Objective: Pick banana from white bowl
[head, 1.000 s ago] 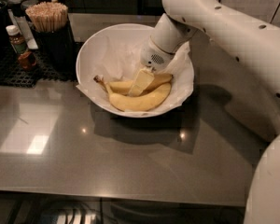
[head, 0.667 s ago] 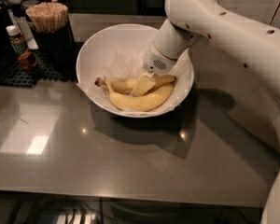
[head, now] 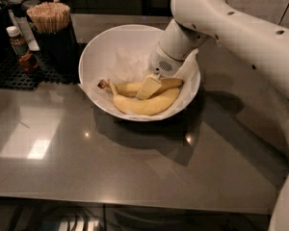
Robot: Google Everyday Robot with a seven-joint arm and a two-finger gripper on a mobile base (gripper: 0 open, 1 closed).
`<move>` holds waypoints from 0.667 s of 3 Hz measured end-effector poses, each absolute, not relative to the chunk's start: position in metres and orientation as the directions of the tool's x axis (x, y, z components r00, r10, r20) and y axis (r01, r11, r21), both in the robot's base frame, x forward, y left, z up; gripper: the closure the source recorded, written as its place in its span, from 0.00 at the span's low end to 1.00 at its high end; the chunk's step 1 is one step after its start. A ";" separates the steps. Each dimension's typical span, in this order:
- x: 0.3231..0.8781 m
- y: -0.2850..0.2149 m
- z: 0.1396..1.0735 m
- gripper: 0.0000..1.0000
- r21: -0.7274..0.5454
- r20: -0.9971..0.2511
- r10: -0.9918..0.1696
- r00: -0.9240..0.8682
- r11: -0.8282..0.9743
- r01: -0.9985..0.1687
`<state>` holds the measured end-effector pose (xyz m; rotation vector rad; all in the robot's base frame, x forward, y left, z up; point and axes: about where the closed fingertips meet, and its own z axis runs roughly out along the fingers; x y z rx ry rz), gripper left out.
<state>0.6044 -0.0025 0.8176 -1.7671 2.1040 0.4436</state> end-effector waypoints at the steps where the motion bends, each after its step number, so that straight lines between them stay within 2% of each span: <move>1: 0.602 -0.001 0.845 1.00 -0.057 -0.455 -0.880 -0.135 0.180 -0.982; 2: 0.599 0.005 0.893 1.00 -0.157 -0.469 -0.879 -0.083 0.176 -0.972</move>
Offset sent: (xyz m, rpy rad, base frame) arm -0.0100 0.0128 0.1419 -0.0079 -0.3035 -0.0083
